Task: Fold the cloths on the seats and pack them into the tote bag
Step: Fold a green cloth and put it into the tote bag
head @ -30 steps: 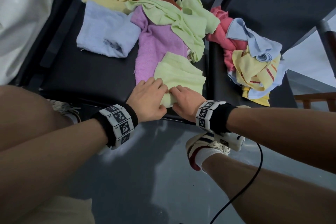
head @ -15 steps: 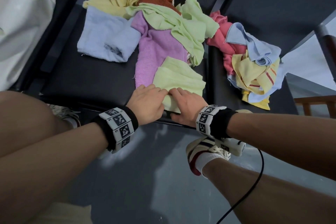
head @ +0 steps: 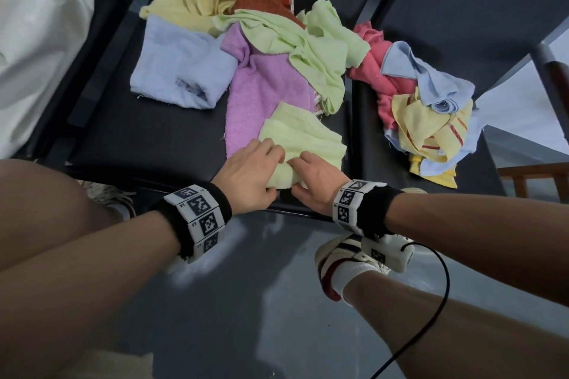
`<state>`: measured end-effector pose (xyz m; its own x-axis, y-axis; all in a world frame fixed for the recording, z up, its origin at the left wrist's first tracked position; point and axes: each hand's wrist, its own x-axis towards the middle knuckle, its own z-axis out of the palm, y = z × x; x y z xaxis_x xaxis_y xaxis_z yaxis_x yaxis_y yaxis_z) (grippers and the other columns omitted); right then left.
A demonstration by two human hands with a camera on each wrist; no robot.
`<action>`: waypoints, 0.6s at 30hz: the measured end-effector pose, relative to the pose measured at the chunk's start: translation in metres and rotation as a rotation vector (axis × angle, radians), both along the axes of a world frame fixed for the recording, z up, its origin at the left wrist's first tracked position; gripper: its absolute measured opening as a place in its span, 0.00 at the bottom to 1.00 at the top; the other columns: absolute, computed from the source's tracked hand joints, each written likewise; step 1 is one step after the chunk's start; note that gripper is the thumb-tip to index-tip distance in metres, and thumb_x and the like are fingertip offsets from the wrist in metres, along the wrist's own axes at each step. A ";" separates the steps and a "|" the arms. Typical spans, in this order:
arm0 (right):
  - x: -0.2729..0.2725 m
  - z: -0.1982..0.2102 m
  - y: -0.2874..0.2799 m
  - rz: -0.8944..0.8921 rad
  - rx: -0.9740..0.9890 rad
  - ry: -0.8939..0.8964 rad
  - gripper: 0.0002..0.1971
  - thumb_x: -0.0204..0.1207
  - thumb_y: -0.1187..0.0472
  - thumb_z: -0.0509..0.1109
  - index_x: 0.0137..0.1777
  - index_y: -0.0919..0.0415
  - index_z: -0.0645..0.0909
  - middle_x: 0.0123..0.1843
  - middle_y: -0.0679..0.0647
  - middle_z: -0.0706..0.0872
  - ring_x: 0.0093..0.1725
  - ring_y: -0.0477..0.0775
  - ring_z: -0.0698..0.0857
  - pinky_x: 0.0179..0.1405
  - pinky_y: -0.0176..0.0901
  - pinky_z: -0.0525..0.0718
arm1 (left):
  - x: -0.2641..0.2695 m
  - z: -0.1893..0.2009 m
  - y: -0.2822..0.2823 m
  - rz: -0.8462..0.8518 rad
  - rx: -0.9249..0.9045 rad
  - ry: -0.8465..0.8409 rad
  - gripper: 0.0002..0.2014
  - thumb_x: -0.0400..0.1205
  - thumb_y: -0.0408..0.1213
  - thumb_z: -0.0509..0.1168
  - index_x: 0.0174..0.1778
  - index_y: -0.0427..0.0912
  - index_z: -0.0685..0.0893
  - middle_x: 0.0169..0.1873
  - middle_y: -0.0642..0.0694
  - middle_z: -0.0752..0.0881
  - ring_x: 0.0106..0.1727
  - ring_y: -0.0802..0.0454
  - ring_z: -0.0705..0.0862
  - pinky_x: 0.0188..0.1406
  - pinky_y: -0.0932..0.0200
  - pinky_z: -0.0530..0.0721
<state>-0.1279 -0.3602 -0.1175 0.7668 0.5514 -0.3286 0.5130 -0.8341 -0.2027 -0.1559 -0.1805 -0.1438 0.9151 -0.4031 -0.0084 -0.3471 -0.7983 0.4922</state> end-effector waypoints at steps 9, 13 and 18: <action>0.000 0.006 0.000 0.017 -0.035 -0.065 0.26 0.72 0.55 0.73 0.68 0.62 0.71 0.57 0.58 0.84 0.54 0.59 0.81 0.48 0.49 0.79 | 0.004 0.005 0.001 0.016 0.062 0.032 0.20 0.81 0.48 0.62 0.67 0.47 0.79 0.57 0.50 0.85 0.61 0.48 0.79 0.57 0.51 0.74; -0.002 0.005 0.000 0.020 -0.002 -0.086 0.28 0.68 0.56 0.77 0.65 0.63 0.72 0.57 0.57 0.82 0.53 0.59 0.80 0.45 0.48 0.79 | 0.004 0.008 -0.001 0.045 0.107 0.039 0.16 0.81 0.49 0.58 0.58 0.45 0.80 0.48 0.47 0.86 0.52 0.46 0.82 0.42 0.51 0.74; -0.001 0.005 0.000 0.050 -0.014 -0.125 0.25 0.67 0.57 0.76 0.63 0.62 0.77 0.55 0.57 0.80 0.54 0.60 0.78 0.49 0.55 0.82 | 0.005 0.010 -0.003 0.093 0.148 0.091 0.15 0.81 0.52 0.57 0.51 0.44 0.80 0.43 0.46 0.86 0.41 0.46 0.80 0.37 0.53 0.69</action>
<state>-0.1286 -0.3606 -0.1123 0.7742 0.5857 -0.2401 0.5743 -0.8094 -0.1227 -0.1507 -0.1837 -0.1341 0.9410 -0.3055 -0.1459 -0.2282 -0.8907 0.3931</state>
